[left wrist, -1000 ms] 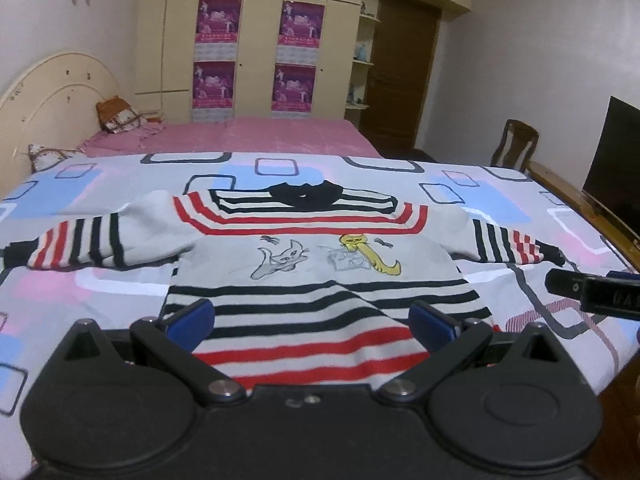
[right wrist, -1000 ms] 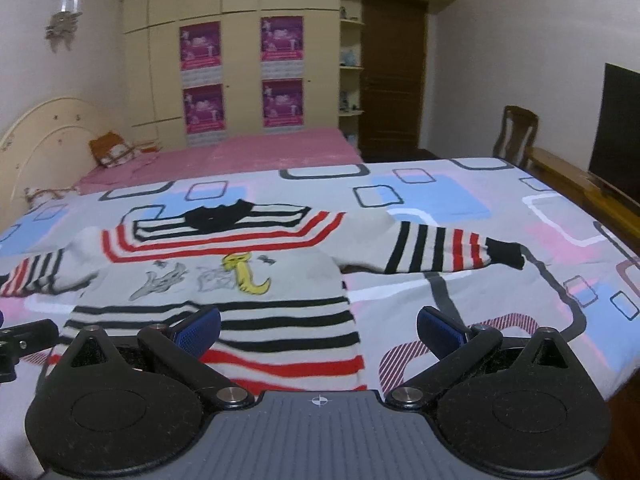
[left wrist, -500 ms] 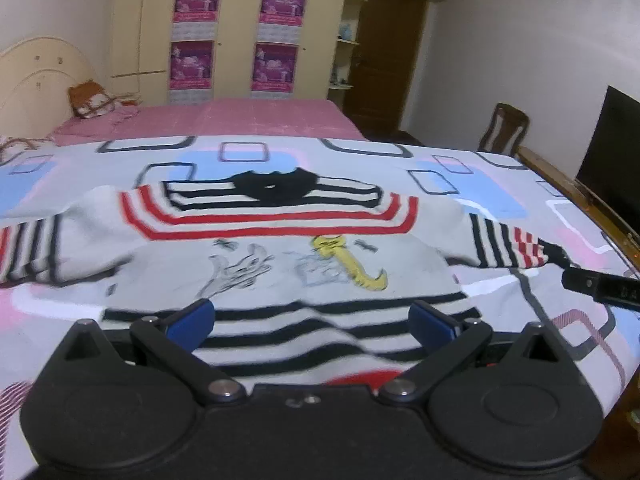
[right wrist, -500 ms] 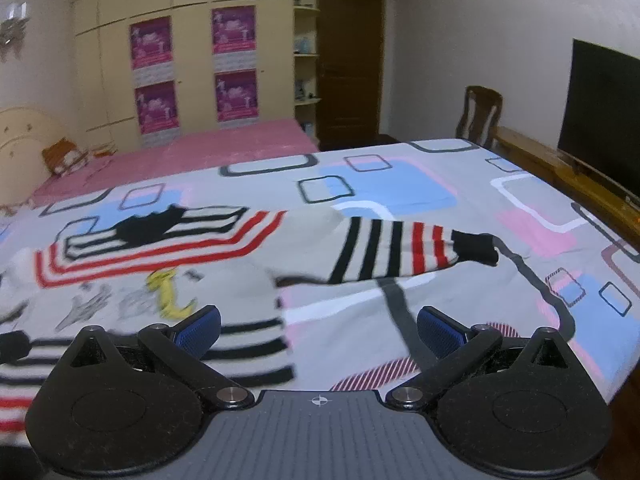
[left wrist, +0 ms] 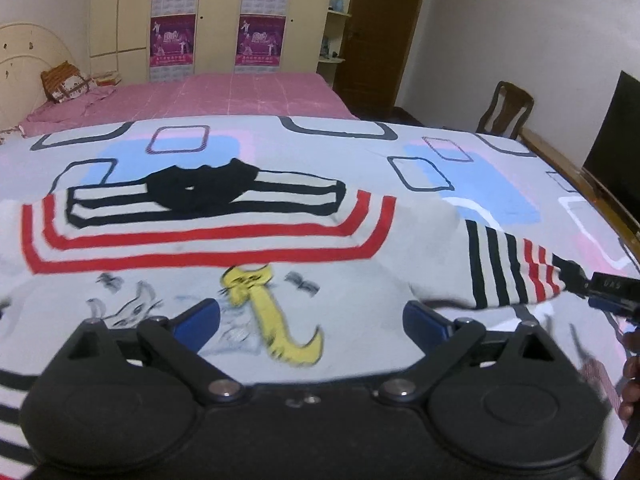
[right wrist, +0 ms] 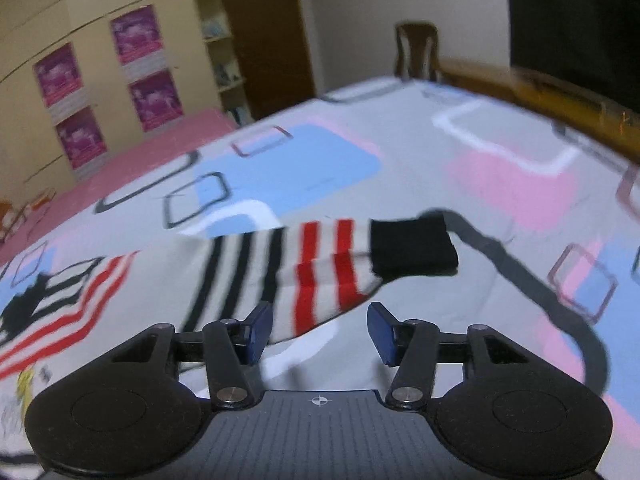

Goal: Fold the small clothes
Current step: 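Move the right gripper to the black sleeve cuff and grasp it, then carry the held sleeve across the sweater body with the right gripper and release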

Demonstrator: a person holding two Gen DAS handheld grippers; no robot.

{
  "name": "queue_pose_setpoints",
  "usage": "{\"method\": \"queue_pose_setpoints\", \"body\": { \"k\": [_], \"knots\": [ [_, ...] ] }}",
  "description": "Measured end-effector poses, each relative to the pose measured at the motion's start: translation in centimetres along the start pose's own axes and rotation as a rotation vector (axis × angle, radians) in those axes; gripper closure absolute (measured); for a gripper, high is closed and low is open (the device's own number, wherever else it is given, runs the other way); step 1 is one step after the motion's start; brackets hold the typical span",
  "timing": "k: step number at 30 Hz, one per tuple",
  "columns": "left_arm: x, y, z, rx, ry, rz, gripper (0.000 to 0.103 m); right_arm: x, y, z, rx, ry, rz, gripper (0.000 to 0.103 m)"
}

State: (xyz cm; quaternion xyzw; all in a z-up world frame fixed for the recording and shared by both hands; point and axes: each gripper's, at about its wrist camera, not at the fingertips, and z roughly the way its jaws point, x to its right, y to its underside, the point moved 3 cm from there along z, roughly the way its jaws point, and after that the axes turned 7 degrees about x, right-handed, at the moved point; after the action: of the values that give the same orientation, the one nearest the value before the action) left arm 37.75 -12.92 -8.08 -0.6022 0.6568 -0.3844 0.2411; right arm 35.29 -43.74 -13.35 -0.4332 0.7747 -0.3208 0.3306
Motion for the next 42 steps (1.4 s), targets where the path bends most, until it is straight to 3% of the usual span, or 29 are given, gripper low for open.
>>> {"method": "queue_pose_setpoints", "body": {
  "k": [6,8,11,14,18,22,24,30,37,42],
  "knots": [
    [1.7,-0.9,3.1,-0.035,-0.032,0.009,0.005,4.1,-0.1,5.1,-0.07,-0.014,0.174,0.05],
    [1.9,-1.1,3.7,-0.041,-0.039,0.014,0.005,5.0,0.0,5.9,-0.075,-0.016,0.222,0.063],
    [2.0,-1.0,4.7,-0.06,-0.06,0.035,0.004,6.1,-0.2,6.3,-0.065,-0.023,0.287,0.065],
    [1.5,-0.7,6.0,-0.125,-0.097,0.055,0.003,6.3,-0.2,6.4,-0.055,-0.029,0.312,0.065],
    [0.7,-0.9,6.4,-0.145,-0.137,0.079,0.002,5.9,-0.4,6.6,-0.033,-0.015,0.305,0.065],
    [-0.6,-1.1,6.6,-0.151,-0.141,0.083,0.002,4.6,-0.9,7.3,-0.033,0.027,0.22,0.092],
    [-1.4,-1.0,6.7,-0.157,-0.142,0.089,0.002,3.7,-1.4,7.2,-0.022,0.035,0.17,0.095],
    [-4.4,-1.0,7.0,-0.156,-0.109,0.078,0.002,-2.0,-3.1,4.4,0.072,0.005,-0.002,0.096],
    [-8.8,-1.5,6.0,-0.136,-0.113,0.048,0.002,-13.6,-1.6,1.3,0.112,-0.156,-0.209,0.096],
    [-12.6,-1.2,4.9,-0.126,-0.123,0.011,0.003,-21.6,1.6,0.5,0.076,-0.304,-0.31,0.096]
  ]
}}
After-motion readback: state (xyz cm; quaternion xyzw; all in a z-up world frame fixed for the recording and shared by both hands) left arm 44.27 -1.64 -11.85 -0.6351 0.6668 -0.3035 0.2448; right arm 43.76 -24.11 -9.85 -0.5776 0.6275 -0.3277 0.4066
